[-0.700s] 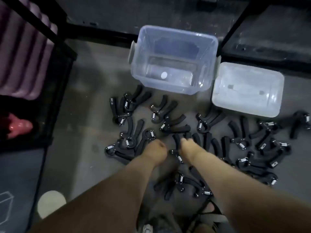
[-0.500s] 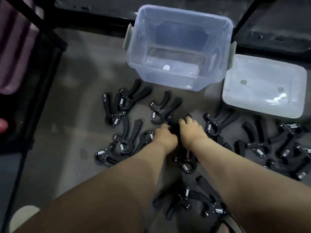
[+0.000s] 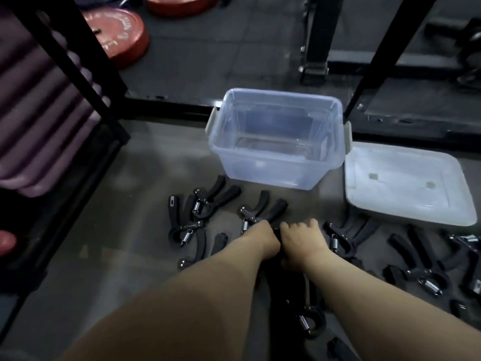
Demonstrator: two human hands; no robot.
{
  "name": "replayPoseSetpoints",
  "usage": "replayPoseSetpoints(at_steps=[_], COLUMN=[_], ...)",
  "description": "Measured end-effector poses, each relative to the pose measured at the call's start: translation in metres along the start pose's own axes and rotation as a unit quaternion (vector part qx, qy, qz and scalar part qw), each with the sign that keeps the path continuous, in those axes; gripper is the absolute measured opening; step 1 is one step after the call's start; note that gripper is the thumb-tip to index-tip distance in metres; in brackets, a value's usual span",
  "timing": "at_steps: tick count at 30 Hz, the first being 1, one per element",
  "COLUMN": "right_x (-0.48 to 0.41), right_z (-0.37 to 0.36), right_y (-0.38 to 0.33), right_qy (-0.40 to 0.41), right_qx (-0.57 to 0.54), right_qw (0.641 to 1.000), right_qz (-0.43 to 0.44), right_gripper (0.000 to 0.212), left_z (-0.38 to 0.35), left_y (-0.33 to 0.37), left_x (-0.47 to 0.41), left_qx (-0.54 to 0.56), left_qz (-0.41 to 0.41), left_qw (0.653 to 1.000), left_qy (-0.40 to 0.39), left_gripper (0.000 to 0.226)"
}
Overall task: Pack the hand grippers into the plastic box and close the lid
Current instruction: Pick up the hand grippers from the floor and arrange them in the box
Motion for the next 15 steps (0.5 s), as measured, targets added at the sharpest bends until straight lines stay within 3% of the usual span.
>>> replayPoseSetpoints(at_steps=[4,7,10,13,15], right_x=[0.026,0.041,0.062,0.086,0.104], right_z=[0.025,0.064,0.111,0.154,0.181], right_y=[0.010,0.024,0.038,0.047,0.049], right_qy=[-0.010,0.024,0.066,0.126,0.179], right_qx=[-0.128,-0.301,-0.400,-0.395,-0.336], right_qw=[0.991,0.951,0.911,0.909,0.925], right_qz=[-0.030,-0.068,-0.073,-0.047,-0.008], right_gripper=[0.034,0.020,0.006,0.016,0.023], left_z=[0.019,0.043,0.068,0.093,0.109], left_y=[0.004,0.016,0.032,0.048,0.058], left_x=[0.027,0.050,0.076,0.115,0.146], left_qx=[-0.001,0.060,0.178,0.413,0.460], left_qz=[-0.045,-0.070,-0.067,-0.068,-0.124], left_qw=[0.999,0.994,0.980,0.908,0.878], left_qy=[-0.004,0.065,0.052,-0.019,-0.044], left_gripper=[0.031,0.016,0.025,0.048,0.054])
Point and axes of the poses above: each hand's wrist, its own x-axis away from the middle knuckle, its own z-axis out of the back of the hand, y = z × x, the point moved 1 cm from there along -x, towards the middle knuckle, and after that the axes turned 1 degree about -y, right-handed, at the moved point
